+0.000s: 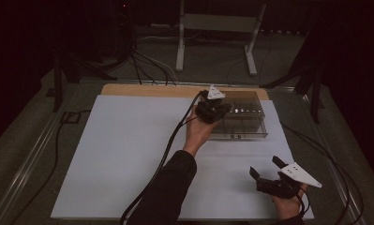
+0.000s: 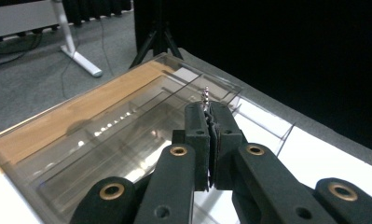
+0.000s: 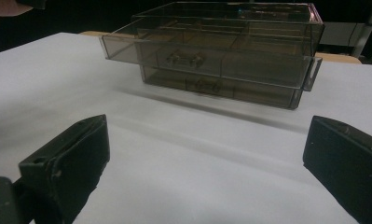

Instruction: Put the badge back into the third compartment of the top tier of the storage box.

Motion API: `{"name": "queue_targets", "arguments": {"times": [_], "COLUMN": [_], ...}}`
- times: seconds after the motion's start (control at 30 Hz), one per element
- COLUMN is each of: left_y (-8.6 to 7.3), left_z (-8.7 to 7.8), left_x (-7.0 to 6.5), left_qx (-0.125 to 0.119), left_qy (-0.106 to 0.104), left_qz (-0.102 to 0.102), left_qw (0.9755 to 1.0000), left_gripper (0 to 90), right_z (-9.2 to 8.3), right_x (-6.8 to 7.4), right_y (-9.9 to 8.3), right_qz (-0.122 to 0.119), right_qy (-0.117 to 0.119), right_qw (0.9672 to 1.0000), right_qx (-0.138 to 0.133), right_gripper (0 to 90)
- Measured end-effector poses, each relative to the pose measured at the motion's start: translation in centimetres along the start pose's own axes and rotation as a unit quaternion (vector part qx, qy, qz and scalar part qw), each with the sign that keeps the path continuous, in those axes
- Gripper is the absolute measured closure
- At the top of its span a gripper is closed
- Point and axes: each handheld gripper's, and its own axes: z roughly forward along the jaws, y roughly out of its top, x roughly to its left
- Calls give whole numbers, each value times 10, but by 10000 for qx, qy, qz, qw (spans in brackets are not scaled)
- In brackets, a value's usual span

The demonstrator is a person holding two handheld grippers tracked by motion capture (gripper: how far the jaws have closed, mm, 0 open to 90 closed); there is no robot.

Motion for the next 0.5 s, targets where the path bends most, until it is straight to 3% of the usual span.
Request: {"name": "queue_targets", "arguments": {"times": [0.17, 0.5], "left_y": [1, 0], "left_z": [6, 19], "left_x": [-6, -15], "left_qx": [77, 148], "left_qy": [-15, -147], "left_qz": [108, 67], "left_qw": [9999, 9998], "left_gripper": [891, 890], "right_z": [0, 0], "right_x": [0, 1], "right_y": [0, 0], "right_qz": [-6, -16], "right_qy": [2, 14], "right_qw": [10000, 10000], "right_qx": [4, -1], "right_gripper": [8, 8]}}
